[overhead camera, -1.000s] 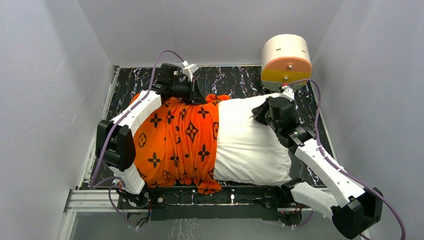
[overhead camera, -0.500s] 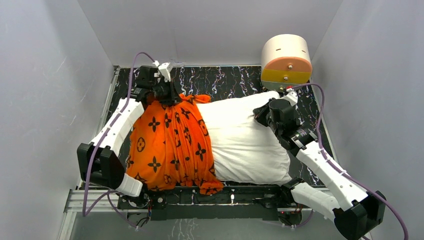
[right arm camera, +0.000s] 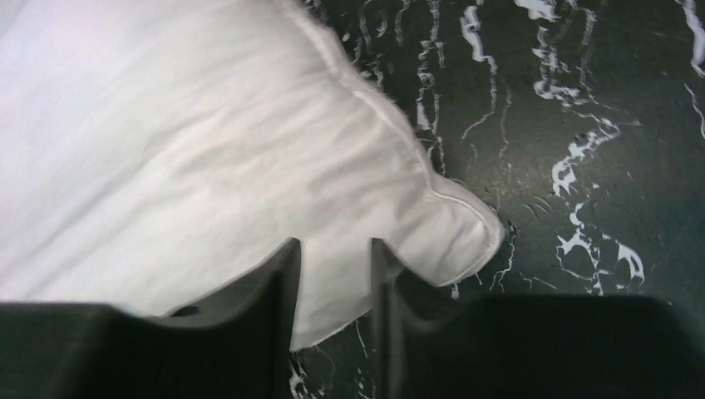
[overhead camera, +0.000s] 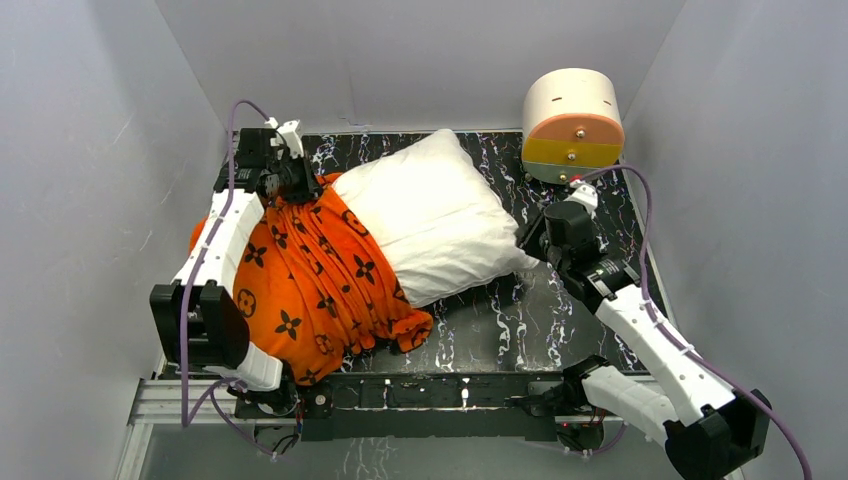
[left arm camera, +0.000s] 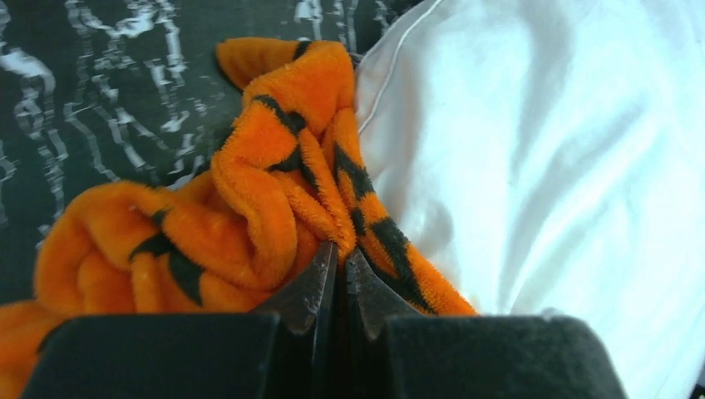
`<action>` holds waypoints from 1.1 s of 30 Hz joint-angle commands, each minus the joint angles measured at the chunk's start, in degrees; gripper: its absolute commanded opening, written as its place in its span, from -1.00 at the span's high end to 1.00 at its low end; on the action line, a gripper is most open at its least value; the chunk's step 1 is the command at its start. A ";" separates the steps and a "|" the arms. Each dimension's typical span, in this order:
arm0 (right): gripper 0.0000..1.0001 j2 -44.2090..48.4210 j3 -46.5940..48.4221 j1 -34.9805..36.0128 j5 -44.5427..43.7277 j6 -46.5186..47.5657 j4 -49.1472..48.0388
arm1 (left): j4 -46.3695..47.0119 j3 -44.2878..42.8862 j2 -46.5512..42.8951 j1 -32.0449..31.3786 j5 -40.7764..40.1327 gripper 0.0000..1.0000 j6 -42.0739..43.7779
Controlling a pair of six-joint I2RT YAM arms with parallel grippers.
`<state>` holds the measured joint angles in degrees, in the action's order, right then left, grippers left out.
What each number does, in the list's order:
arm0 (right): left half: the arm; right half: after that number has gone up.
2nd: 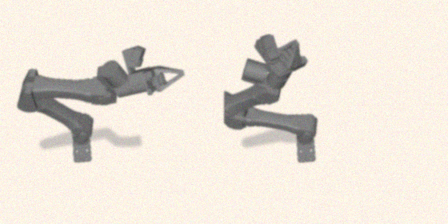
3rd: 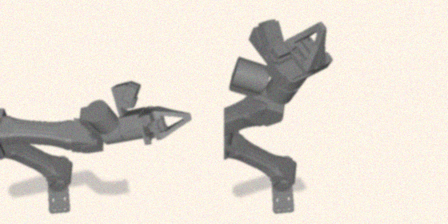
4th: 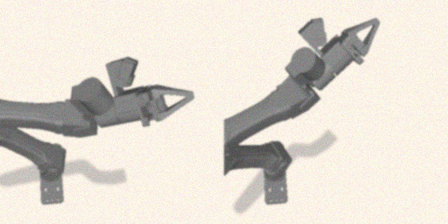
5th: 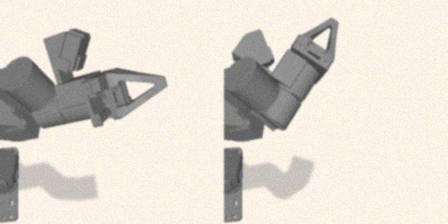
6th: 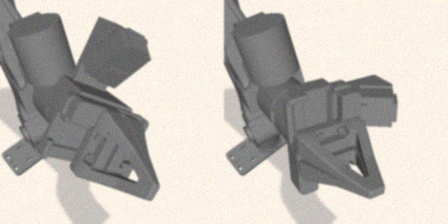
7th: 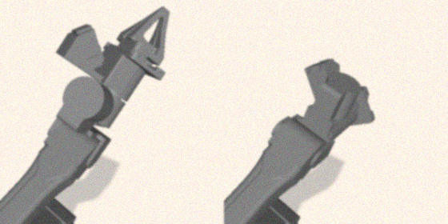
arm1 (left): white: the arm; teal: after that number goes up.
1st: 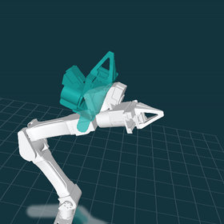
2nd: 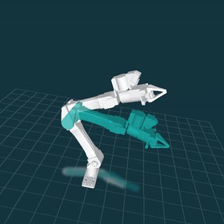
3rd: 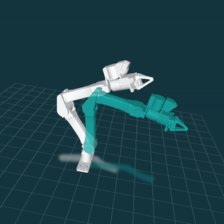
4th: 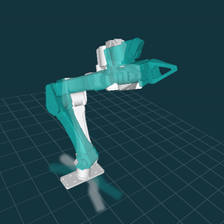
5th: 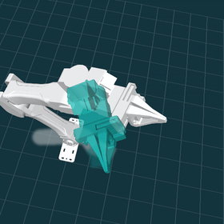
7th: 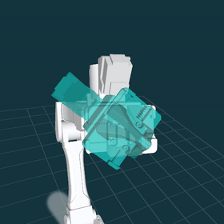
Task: Remove the pillowcase from the pillow
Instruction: Remove the pillow from the pillowcase.
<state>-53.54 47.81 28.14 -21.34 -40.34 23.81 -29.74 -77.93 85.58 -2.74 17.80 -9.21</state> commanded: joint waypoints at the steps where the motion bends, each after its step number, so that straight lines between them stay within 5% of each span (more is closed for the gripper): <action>1: -0.40 3.84 2.38 0.15 14.06 6.62 -6.67 | 0.93 -3.78 3.22 -0.82 15.66 1.00 0.06; 6: -0.96 -1.58 3.44 0.15 16.08 6.08 -5.91 | 1.29 -4.10 4.58 -2.89 16.53 1.00 0.77; 12: -0.97 -16.81 4.87 0.16 22.97 6.68 -8.64 | 1.20 0.01 3.07 -3.41 16.69 1.00 2.09; 13: -0.87 -19.40 4.79 0.16 25.37 6.28 -10.38 | 1.13 0.77 2.65 -3.41 16.20 1.00 2.27; 15: -0.23 -24.09 6.11 0.17 24.75 4.12 -10.22 | 0.88 1.90 1.64 -3.41 13.88 1.00 2.52; 18: 1.00 -24.41 4.46 0.12 15.12 -0.96 -10.55 | 0.30 2.93 0.06 -3.41 7.83 1.00 2.67; 25: 1.00 -6.05 -8.07 -9.54 3.02 -8.32 -11.44 | 0.12 9.29 -7.32 -0.62 -13.92 1.00 0.24; 29: 1.00 -0.70 -8.01 -14.64 -1.41 -7.01 -5.07 | 0.33 8.94 -8.98 4.48 -18.82 1.00 -0.72; 33: 1.00 2.82 -7.18 -15.00 -1.70 -5.75 -3.18 | 3.59 5.18 -6.51 4.68 -3.02 1.00 -0.09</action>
<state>-53.95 40.40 17.54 -4.97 -49.06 14.72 -24.95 -69.69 78.65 -1.58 11.94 -11.14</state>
